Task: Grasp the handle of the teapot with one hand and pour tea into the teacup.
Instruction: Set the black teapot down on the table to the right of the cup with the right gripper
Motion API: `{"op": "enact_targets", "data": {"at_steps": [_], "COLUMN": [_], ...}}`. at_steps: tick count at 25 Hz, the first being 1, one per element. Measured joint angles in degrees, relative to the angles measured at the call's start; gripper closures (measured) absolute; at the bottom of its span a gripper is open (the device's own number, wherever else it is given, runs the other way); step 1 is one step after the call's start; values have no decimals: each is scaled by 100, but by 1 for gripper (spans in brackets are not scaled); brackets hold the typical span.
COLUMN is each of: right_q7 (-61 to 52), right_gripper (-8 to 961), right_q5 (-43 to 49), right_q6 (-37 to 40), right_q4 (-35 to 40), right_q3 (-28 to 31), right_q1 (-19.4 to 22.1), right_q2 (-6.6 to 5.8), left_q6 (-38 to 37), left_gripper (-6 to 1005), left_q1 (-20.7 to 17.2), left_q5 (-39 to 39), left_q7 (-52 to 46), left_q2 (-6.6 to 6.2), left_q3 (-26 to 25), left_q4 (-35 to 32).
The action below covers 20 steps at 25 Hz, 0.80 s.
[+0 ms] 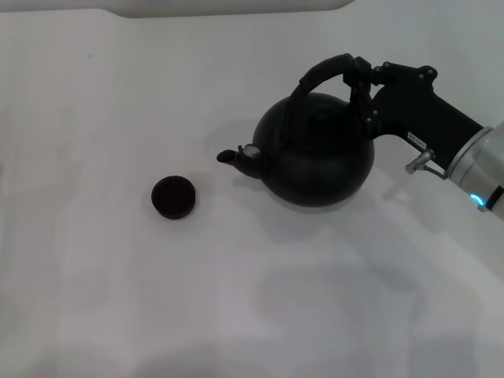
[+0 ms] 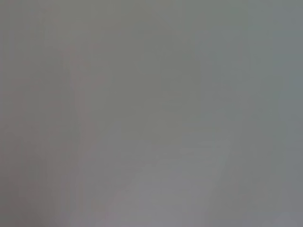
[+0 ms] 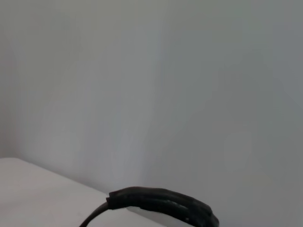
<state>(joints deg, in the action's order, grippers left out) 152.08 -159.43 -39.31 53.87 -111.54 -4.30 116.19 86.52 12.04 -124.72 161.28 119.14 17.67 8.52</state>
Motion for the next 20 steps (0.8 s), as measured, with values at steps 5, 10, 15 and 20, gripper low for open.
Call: {"op": "enact_targets", "data": {"at_steps": [5, 10, 15, 20], "right_q7": [-152, -166, -133, -117], "right_gripper": [848, 848, 847, 842], "right_q5": [-1, 0, 0, 8], "right_q6": [-169, -621, -789, -792], "right_q4": [-411, -905, -1090, -1148], "right_q3": [82, 123, 121, 108], "right_q1": [-200, -446, -536, -561], "right_q2": [0, 1, 0, 0], "left_q6": [16, -3, 16, 24], "left_gripper": [113, 113, 113, 113], "left_q1": [0, 0, 0, 0], "left_q5": [0, 0, 0, 0], "left_q7": [0, 0, 0, 0], "left_q2": [4, 14, 13, 13], "left_q3": [0, 0, 0, 0], "left_q4": [3, 8, 9, 9]}}
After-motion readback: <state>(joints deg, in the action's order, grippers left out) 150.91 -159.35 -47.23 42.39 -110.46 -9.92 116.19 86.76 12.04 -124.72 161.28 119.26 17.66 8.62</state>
